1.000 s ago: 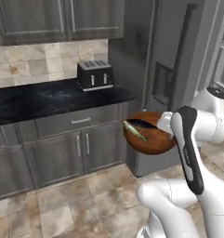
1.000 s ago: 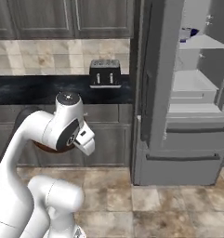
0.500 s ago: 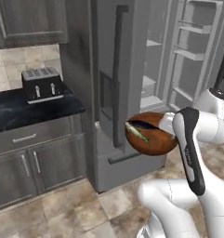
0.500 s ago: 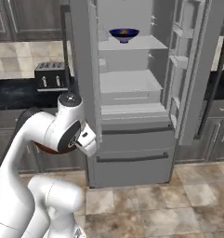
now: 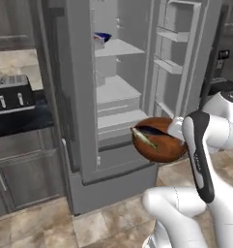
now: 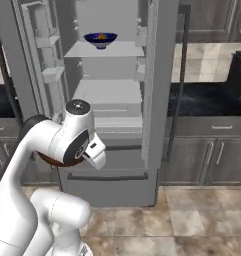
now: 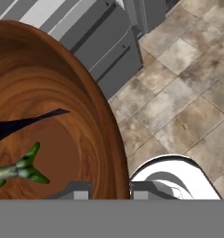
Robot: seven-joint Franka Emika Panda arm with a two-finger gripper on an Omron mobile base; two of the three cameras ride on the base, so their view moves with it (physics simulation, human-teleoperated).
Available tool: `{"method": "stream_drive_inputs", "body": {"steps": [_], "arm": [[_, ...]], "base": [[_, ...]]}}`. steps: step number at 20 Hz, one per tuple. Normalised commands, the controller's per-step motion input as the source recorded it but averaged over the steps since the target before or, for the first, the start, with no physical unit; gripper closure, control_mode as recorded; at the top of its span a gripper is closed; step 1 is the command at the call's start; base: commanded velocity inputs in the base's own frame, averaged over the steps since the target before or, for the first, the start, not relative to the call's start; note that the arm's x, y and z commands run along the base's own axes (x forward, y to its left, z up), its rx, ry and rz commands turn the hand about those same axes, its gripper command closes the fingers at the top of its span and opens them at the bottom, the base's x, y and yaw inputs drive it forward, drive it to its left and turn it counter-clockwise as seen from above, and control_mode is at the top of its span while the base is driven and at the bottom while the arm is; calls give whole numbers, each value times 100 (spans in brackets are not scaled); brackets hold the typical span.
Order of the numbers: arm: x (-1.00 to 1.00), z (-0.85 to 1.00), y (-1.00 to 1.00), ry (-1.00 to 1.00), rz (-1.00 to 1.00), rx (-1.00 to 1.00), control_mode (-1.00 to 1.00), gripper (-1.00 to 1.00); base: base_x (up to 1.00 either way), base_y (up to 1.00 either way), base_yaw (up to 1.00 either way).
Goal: Place the bowl with the bell pepper and lemon on the top shelf of the fridge. Place the bowl with the fishs on the second highest shelf of the fridge.
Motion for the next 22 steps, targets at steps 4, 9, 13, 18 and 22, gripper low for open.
{"method": "stream_drive_inputs", "body": {"steps": [4,9,13,18,22], "arm": [[0,0,0,0,0,0,100,100],[0,0,0,0,0,0,100,100],[0,0,0,0,0,0,100,100],[0,0,0,0,0,0,100,100],[0,0,0,0,0,0,100,100]], "base": [[55,-69,64],[38,-20,41],[-3,24,18],[32,4,3],[64,9,0]]}}
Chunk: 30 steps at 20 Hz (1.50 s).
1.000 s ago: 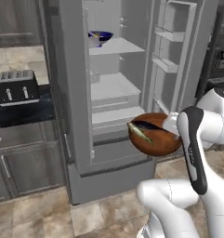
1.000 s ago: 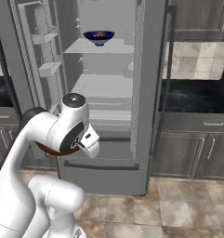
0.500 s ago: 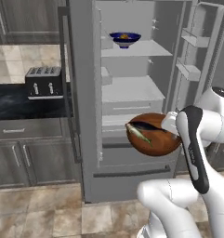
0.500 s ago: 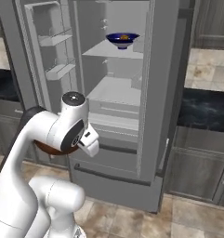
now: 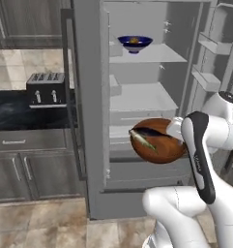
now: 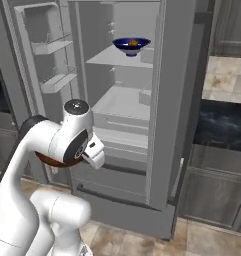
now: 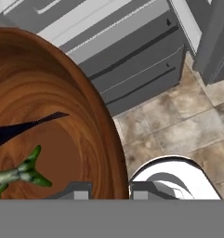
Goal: Place the bowl with the bell pepper and lemon on the top shelf of the fridge. Place the bowl with the fishs on the second highest shelf of the fridge.
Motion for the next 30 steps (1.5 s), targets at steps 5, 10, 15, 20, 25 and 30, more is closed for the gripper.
{"method": "stream_drive_inputs", "body": {"steps": [5,10,15,20,25,30], "arm": [[0,0,0,0,0,0,100,100],[0,0,0,0,0,0,100,100],[0,0,0,0,0,0,100,100],[0,0,0,0,0,0,100,100],[14,-4,0,0,0,0,-100,100],[92,-48,-13,0,-4,0,-100,100]], "base": [[63,16,0],[71,13,0],[73,11,0],[75,2,0],[52,0,0],[0,0,0]]}}
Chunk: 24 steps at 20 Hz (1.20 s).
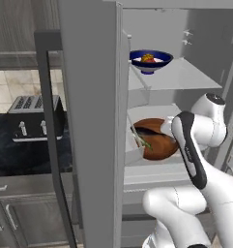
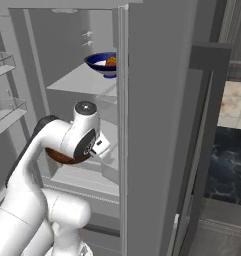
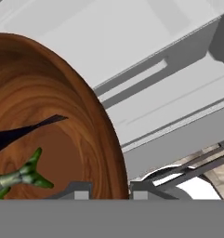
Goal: Place the bowl with the bell pepper and lemon on the top shelf of the fridge. Place the bowl with the fishs on the second highest shelf of the fridge.
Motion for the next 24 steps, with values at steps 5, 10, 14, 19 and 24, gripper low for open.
{"method": "stream_drive_inputs", "body": {"steps": [5,10,14,19,24], "arm": [[100,-19,-2,4,-16,5,-100,100],[99,-7,-11,11,-15,8,-100,100],[84,-57,-54,7,-16,8,-100,100],[69,-61,-62,1,-17,8,-100,100],[87,-8,-13,0,-18,6,-100,100]], "base": [[0,0,0],[0,0,0],[0,0,0],[0,0,0],[0,0,0]]}}
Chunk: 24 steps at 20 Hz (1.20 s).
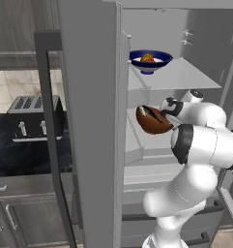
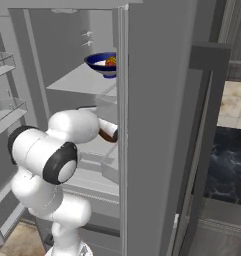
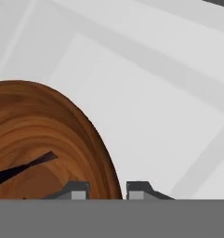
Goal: Place the bowl with the bell pepper and lemon on the top shelf of the fridge. Place the bowl with the fishs on the second highest shelf of the fridge.
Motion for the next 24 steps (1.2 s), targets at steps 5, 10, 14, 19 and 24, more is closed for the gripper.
{"method": "stream_drive_inputs", "body": {"steps": [5,10,14,19,24], "arm": [[2,0,19,-2,-10,0,-100,-100],[-92,31,13,-32,-3,0,-100,-100],[-94,83,14,-41,-1,0,-100,-100],[-100,100,17,-40,0,0,-100,-100],[-100,100,9,-30,0,0,-100,-100]], "base": [[0,0,0],[0,0,0],[0,0,0],[0,0,0],[0,0,0]]}}
